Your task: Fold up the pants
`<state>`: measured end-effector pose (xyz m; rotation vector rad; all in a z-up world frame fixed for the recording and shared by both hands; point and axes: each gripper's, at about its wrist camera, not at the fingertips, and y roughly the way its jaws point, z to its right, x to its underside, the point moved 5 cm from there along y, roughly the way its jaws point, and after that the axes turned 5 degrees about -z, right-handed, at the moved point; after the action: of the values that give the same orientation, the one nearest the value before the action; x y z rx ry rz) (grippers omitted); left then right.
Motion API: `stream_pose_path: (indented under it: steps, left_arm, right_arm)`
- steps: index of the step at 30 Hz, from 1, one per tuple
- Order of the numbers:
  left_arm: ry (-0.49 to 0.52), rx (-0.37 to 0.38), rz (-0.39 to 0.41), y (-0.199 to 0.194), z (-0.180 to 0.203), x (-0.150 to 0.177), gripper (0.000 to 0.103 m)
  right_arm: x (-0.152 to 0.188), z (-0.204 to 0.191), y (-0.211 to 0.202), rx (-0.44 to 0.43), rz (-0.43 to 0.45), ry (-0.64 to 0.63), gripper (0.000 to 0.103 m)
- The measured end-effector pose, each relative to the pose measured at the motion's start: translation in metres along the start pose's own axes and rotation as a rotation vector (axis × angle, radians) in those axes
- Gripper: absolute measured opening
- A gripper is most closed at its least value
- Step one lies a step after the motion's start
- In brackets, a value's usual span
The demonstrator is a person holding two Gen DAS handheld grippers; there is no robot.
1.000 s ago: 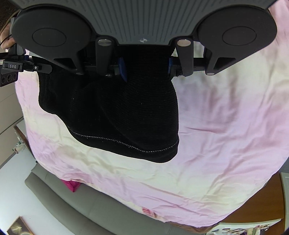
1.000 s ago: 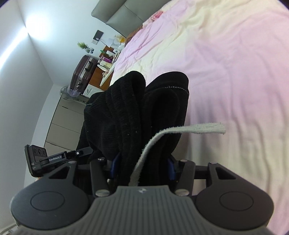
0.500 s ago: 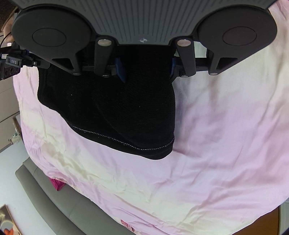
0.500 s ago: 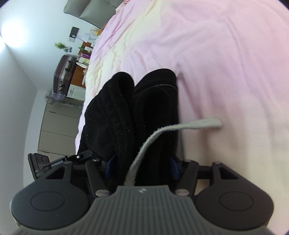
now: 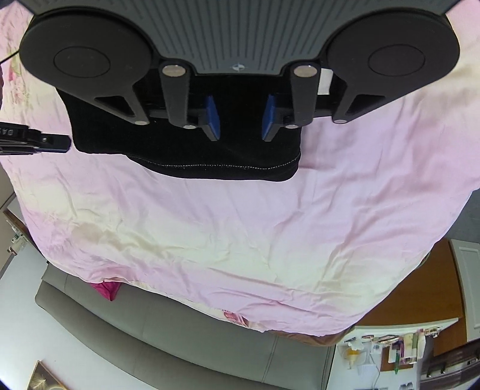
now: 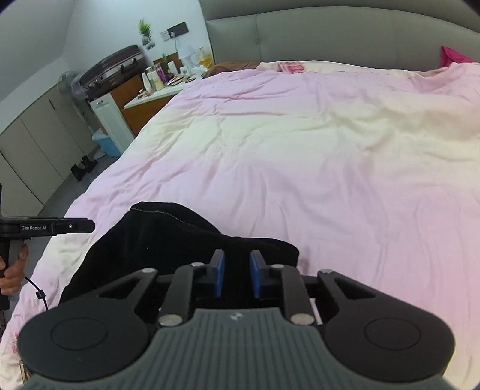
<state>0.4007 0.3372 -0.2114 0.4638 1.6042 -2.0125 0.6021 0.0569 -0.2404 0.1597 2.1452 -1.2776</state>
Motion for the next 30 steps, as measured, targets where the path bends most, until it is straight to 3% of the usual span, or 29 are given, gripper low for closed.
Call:
stream_pose_path:
  steps: [4,6,10,15,20,26,30]
  left_arm:
    - [-0.02,-0.058,-0.058,0.032,-0.011,0.007,0.017]
    - [-0.038,-0.08,-0.093,0.049,-0.019,0.011,0.017]
    - [-0.02,-0.123,-0.123,0.06,-0.022,0.012,0.018]
    - [0.058,-0.141,-0.099,0.014,-0.013,0.019,0.017]
    - [0.185,-0.148,-0.109,-0.031,-0.002,0.065,0.018]
    - [0.265,-0.17,-0.149,-0.049,0.002,0.117,0.018]
    - [0.238,-0.17,-0.184,-0.036,-0.01,0.138,0.018]
  right_arm:
    - [0.003,0.001,0.042,0.109,-0.032,-0.017,0.002]
    - [0.017,0.016,0.053,0.153,-0.051,0.0,0.0]
    - [0.022,0.04,0.069,0.148,-0.082,0.047,0.0]
    - [0.02,0.024,0.039,0.14,-0.053,0.019,0.003]
    - [0.066,-0.018,-0.013,0.09,-0.015,-0.05,0.005]
    - [0.125,-0.038,-0.029,0.161,-0.03,-0.11,0.006]
    - [0.151,-0.039,-0.032,0.177,-0.048,-0.111,0.015]
